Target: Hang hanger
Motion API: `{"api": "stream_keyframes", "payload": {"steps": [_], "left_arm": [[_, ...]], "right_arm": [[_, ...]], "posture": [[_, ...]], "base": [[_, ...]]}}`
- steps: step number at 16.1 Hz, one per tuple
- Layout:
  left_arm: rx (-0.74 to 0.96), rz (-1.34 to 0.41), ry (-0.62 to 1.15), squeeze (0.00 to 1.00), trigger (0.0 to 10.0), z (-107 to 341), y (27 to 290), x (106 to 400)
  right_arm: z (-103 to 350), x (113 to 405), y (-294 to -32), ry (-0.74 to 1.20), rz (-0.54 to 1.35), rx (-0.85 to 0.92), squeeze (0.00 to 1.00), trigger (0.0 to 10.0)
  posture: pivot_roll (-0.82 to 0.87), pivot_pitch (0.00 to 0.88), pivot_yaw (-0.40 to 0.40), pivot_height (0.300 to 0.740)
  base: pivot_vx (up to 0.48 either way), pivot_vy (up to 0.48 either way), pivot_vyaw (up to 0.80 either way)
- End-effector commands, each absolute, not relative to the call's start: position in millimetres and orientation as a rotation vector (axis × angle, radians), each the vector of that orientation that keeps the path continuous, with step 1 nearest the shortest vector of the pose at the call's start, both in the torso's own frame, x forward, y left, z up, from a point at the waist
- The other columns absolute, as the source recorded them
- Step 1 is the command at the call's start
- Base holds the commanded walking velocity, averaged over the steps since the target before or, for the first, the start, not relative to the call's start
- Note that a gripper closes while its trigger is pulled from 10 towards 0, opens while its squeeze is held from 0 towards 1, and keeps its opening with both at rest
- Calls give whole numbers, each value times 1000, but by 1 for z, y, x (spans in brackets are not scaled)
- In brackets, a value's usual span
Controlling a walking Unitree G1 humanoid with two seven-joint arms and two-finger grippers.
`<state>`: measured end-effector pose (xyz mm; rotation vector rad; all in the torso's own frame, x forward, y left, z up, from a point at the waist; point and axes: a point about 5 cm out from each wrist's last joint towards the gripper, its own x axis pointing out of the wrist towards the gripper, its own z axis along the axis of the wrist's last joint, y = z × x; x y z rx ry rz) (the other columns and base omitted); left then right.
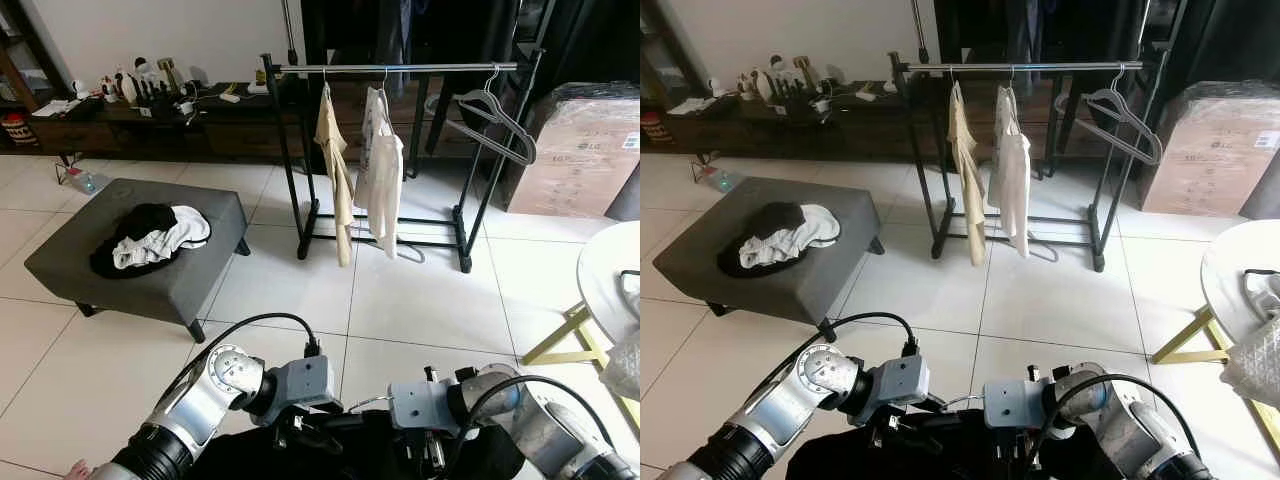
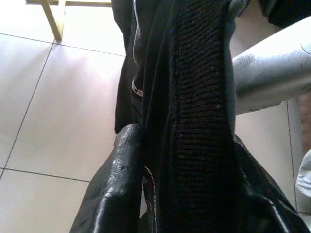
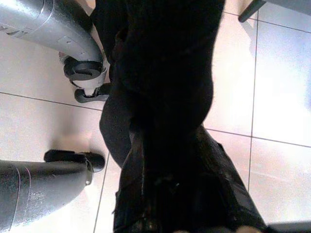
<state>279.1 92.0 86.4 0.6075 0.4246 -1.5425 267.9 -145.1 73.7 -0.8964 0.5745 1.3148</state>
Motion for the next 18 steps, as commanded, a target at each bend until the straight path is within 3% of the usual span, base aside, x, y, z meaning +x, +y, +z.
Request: {"api": "stream_keyframes", "payload": {"steps": [1, 15, 16, 18], "left_arm": [[650, -1525, 435, 0, 0, 86, 96, 281], [611, -1453, 304, 0, 0, 96, 89, 286], [609, -1451, 305, 0, 0, 95, 90, 285], [605, -1445, 306, 0, 0, 95, 91, 284]], "right_arm": [[84, 273, -140, 521, 1312, -880, 0, 10000], [79, 273, -143, 545, 1291, -838, 0, 10000], [79, 273, -143, 543, 1290, -790, 1000, 10000], [79, 272, -145, 548, 1291, -786, 1000, 10000]], "posture": [[-144, 103, 86, 740], [-136, 73, 79, 740], [-135, 69, 78, 740], [-134, 64, 76, 740]], "base": [[0, 0, 0], [0, 0, 0], [0, 0, 0], [0, 0, 0]]}}
